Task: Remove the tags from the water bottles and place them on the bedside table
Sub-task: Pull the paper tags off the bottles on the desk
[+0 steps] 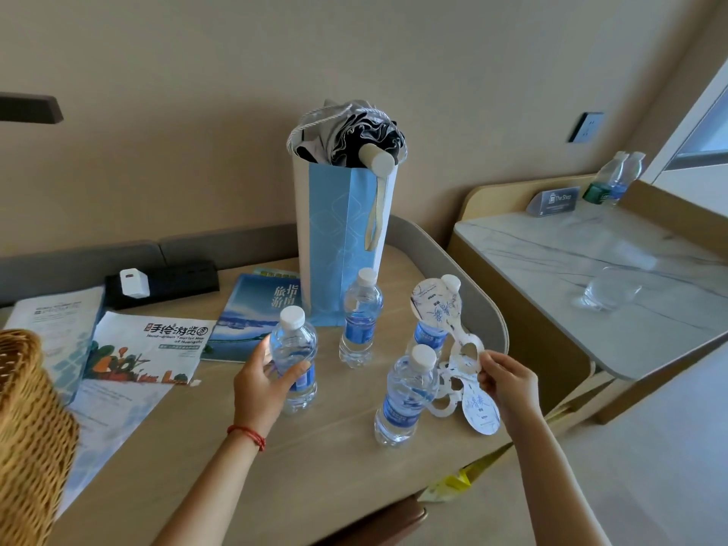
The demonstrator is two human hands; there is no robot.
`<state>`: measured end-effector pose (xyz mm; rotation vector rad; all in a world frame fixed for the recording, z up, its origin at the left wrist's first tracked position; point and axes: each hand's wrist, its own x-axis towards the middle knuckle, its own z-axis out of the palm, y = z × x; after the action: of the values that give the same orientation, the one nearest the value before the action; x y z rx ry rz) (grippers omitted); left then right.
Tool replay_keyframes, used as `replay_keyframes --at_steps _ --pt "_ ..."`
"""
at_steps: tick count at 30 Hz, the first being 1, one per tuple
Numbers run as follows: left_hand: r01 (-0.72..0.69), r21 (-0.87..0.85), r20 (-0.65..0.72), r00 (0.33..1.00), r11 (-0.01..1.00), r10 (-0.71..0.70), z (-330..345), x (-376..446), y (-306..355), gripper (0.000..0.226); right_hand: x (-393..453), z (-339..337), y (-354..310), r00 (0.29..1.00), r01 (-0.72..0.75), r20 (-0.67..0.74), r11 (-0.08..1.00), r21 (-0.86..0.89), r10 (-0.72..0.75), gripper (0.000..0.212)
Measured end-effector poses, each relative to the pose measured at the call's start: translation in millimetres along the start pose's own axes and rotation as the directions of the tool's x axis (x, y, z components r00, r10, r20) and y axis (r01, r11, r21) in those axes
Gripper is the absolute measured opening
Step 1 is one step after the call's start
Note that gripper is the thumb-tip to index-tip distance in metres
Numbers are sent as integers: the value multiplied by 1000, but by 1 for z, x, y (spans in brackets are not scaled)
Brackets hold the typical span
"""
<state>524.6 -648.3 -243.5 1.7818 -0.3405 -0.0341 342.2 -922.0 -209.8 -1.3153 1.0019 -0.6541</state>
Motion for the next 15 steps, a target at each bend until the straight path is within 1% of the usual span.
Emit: replay_keyframes --at_steps 4,7,12,15 --pt "-12 29 -15 1000 999 13 0 -1 2 65 13 -2 34 997 -81 -18 995 -50 80 8" --pt "-13 35 -9 1000 999 14 0 -1 2 64 20 -2 54 992 -126 -29 983 -132 123 9" --pt "-12 23 3 1000 1000 12 0 -1 1 62 25 -3 72 989 -147 -50 943 -299 139 10" --pt "-12 25 -2 1000 1000 12 1 -2 3 61 25 -2 74 990 -138 -52 919 -371 128 10"
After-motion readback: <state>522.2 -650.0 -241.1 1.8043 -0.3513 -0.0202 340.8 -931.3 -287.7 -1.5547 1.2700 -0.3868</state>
